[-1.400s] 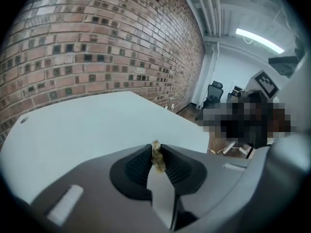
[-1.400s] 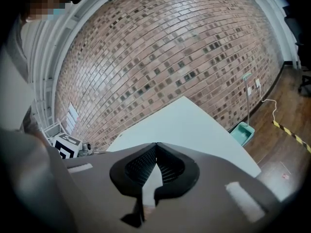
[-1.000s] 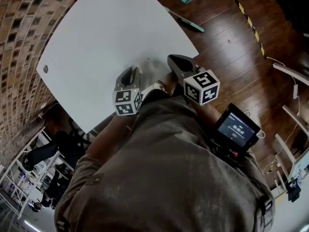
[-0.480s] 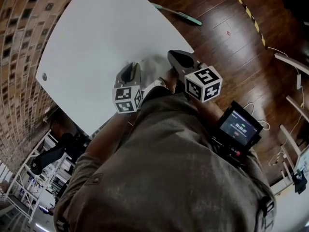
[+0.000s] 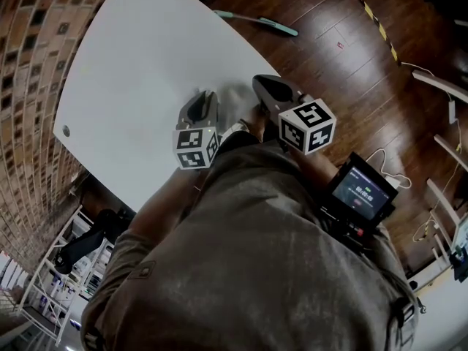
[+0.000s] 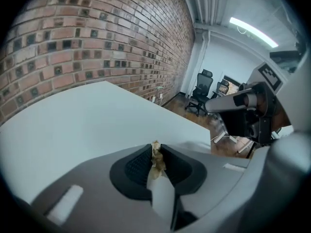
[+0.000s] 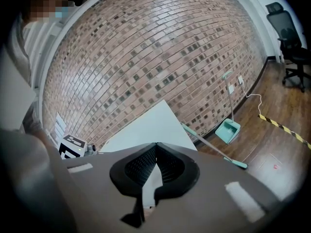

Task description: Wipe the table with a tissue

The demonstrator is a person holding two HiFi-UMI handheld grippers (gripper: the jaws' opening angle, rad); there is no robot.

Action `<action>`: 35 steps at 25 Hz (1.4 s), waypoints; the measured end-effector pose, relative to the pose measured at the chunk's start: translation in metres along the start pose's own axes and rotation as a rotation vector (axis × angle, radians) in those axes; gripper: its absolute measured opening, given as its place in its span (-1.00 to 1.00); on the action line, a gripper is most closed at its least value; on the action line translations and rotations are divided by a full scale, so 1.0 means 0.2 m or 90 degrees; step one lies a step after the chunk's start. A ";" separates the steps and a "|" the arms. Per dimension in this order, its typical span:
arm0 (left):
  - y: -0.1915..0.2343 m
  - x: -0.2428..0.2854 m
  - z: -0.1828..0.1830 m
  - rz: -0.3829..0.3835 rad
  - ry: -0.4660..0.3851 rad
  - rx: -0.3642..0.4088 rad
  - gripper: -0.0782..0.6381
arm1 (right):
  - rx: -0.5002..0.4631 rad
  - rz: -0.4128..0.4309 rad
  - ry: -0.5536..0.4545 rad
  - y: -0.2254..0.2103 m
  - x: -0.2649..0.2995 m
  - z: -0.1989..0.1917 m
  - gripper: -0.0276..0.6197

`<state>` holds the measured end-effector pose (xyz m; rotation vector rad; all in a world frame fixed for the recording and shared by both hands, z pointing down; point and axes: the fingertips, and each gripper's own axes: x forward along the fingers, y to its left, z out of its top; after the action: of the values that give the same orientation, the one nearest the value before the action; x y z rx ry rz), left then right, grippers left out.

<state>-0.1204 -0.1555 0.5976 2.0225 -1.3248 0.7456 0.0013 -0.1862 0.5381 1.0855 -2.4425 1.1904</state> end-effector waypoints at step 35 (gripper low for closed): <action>0.11 -0.09 -0.10 0.046 0.001 -0.006 -0.63 | -0.022 0.025 0.000 0.08 -0.01 -0.02 -0.88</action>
<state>-0.1497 -0.1381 0.6017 1.9755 -1.4055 0.7718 -0.0099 -0.1758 0.5307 1.0325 -2.4850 1.1559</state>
